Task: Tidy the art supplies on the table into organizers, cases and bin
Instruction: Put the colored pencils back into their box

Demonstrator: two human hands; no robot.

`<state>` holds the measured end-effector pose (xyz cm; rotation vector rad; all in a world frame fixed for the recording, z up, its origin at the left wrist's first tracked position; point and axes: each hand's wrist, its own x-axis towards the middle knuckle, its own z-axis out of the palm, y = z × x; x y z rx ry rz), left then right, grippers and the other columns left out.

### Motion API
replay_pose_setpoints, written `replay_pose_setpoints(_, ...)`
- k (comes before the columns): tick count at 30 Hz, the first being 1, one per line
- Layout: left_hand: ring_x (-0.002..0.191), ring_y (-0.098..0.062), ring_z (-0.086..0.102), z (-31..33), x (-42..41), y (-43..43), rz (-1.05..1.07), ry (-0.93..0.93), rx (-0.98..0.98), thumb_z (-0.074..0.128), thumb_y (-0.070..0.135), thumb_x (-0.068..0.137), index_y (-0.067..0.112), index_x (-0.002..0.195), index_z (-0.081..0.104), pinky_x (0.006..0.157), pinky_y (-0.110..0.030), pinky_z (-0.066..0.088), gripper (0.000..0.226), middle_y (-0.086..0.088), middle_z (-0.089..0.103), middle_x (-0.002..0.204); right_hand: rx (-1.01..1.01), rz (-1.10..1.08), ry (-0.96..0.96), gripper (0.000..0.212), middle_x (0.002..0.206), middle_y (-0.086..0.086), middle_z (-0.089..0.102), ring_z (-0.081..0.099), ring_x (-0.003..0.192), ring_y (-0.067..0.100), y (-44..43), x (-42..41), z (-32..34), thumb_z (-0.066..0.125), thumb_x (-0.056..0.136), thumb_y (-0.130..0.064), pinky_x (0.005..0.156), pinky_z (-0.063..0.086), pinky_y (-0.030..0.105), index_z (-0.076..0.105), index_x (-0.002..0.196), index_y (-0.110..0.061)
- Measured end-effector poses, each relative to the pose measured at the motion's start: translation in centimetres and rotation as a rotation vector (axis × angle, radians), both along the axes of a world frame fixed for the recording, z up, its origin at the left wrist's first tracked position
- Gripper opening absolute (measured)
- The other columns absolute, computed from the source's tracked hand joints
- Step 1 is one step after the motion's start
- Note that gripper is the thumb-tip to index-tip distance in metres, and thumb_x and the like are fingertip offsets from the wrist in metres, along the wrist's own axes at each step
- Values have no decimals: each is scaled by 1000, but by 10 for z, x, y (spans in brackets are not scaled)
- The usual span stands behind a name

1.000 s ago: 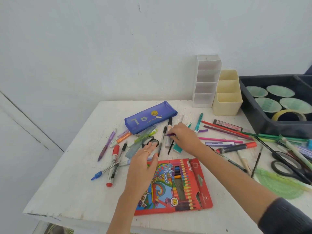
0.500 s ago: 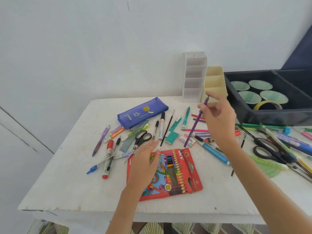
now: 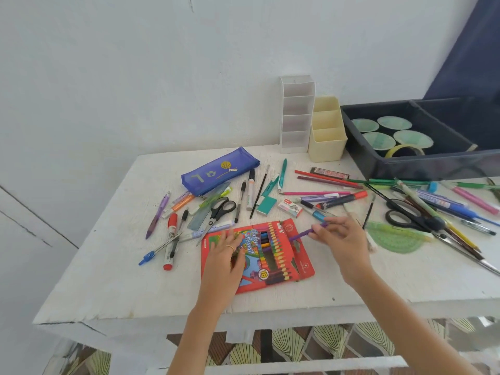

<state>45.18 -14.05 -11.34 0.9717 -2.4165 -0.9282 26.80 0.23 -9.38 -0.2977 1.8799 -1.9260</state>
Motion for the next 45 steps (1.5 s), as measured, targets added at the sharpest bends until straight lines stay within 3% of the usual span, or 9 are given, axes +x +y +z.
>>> replay_pose_setpoints(7, 139, -2, 4, -5, 1, -2, -20, -18, -51, 42, 31, 99, 25, 142, 38, 118, -31, 5, 44, 6, 23, 153, 298, 127, 455, 12, 75, -10, 67, 60, 71, 5, 4, 14, -15, 81, 70, -19, 65, 44, 8, 73, 77, -24)
replay_pose_setpoints(11, 138, -2, 0, -4, 1, -3, -34, -60, -85, 42, 33, 98, 24, 143, 33, 113, -23, -4, 47, 5, 18, 155, 410, 195, 640, 11, 81, -5, 55, 48, 75, 7, -9, 14, -25, 81, 69, -20, 63, 36, 9, 75, 78, -20)
replay_pose_setpoints(17, 144, -10, 4, -4, 1, -3, -42, -87, -101, 42, 33, 98, 24, 144, 30, 110, -20, -7, 48, 4, 18, 155, 448, 382, 749, 16, 81, -7, 62, 55, 73, 3, -5, 4, -14, 75, 77, -10, 67, 44, 9, 74, 91, -18)
replay_pose_setpoints(20, 144, -11, 4, -4, 0, -3, -36, -90, -89, 44, 33, 98, 24, 144, 31, 111, -21, -6, 49, 5, 18, 155, 530, 495, 877, 12, 81, -11, 59, 49, 75, 0, -3, -1, -12, 70, 82, -16, 67, 38, 10, 75, 92, -22)
replay_pose_setpoints(26, 144, -11, 1, -4, -3, -4, -96, -164, -112, 41, 36, 98, 22, 145, 27, 111, -23, -8, 51, 3, 13, 156, 431, 503, 722, 24, 75, -9, 59, 52, 68, 5, -26, 11, -5, 70, 79, -9, 60, 42, 12, 49, 79, -21)
replay_pose_setpoints(31, 144, -9, 3, -2, -1, -5, -94, -158, -112, 42, 36, 98, 24, 144, 28, 112, -23, -7, 50, 4, 15, 155, 466, 546, 752, 34, 81, -6, 53, 48, 70, 5, -35, 8, -8, 63, 81, -3, 63, 38, 7, 43, 73, -29)
replay_pose_setpoints(36, 142, -7, 16, 3, -1, -3, -25, -110, -80, 49, 37, 95, 25, 141, 39, 119, -33, 13, 48, 7, 27, 152, 488, 673, 709, 29, 86, -7, 60, 55, 78, 2, -30, -5, 2, 58, 85, 2, 66, 43, 10, 56, 81, -27)
replay_pose_setpoints(41, 137, -13, 33, 17, -26, -13, 14, -7, -84, 50, 36, 94, 21, 136, 48, 115, -38, 26, 45, 2, 41, 146, 510, 436, 767, 14, 84, -9, 62, 52, 68, 0, -44, -44, 24, 55, 90, -7, 58, 40, 10, 63, 89, -18)
replay_pose_setpoints(45, 137, -12, 31, 30, -58, -23, -34, 24, -136, 48, 34, 96, 22, 138, 46, 114, -31, 23, 44, 3, 42, 145, 731, 400, 884, 21, 111, 0, 64, 56, 97, 11, -70, -78, 28, 53, 93, -13, 83, 48, 23, 66, 111, -15)
